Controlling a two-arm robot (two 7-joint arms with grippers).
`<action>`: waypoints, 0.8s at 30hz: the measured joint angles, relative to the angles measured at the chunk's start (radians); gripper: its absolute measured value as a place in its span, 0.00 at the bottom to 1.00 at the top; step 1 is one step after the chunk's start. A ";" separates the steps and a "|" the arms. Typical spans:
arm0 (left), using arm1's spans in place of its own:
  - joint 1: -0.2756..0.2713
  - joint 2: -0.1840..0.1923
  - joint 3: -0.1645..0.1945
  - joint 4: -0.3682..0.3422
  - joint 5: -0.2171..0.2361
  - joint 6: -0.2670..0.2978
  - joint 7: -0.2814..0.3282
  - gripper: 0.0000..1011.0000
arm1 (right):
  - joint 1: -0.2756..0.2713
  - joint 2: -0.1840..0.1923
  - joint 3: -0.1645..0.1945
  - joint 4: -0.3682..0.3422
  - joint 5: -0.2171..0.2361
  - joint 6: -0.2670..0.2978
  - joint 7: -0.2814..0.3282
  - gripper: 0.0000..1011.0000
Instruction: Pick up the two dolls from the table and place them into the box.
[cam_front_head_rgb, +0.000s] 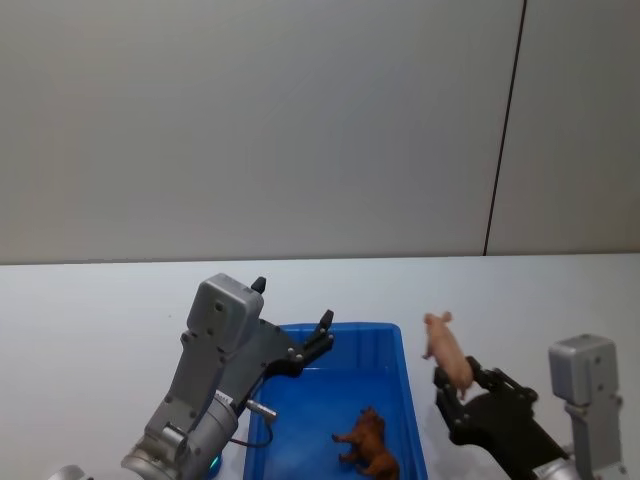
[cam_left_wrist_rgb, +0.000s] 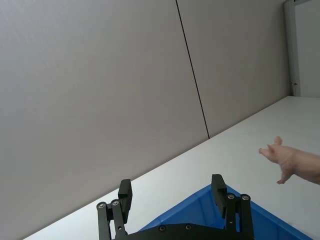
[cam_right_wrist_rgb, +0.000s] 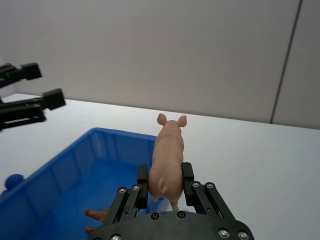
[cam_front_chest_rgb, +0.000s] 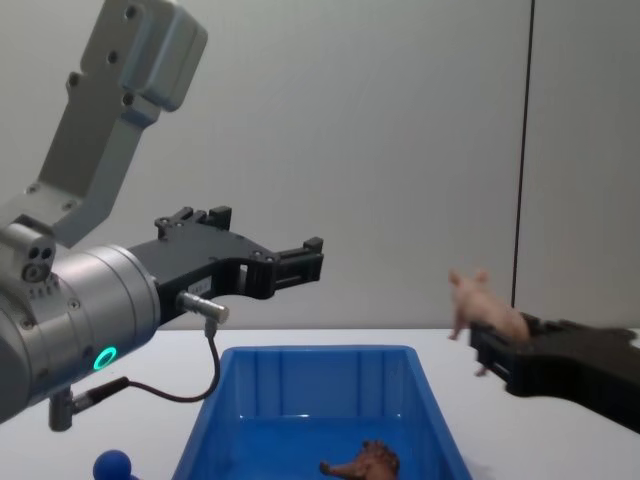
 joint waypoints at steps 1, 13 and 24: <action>0.000 0.000 0.000 0.000 0.000 0.000 0.000 0.99 | 0.004 -0.002 -0.001 0.002 0.004 0.000 0.011 0.37; 0.000 0.000 0.000 0.000 0.000 0.000 0.000 0.99 | 0.091 -0.055 -0.021 0.092 0.037 0.035 0.144 0.44; 0.000 0.000 0.000 0.000 0.000 0.000 0.000 0.99 | 0.143 -0.089 -0.031 0.167 0.040 0.066 0.166 0.80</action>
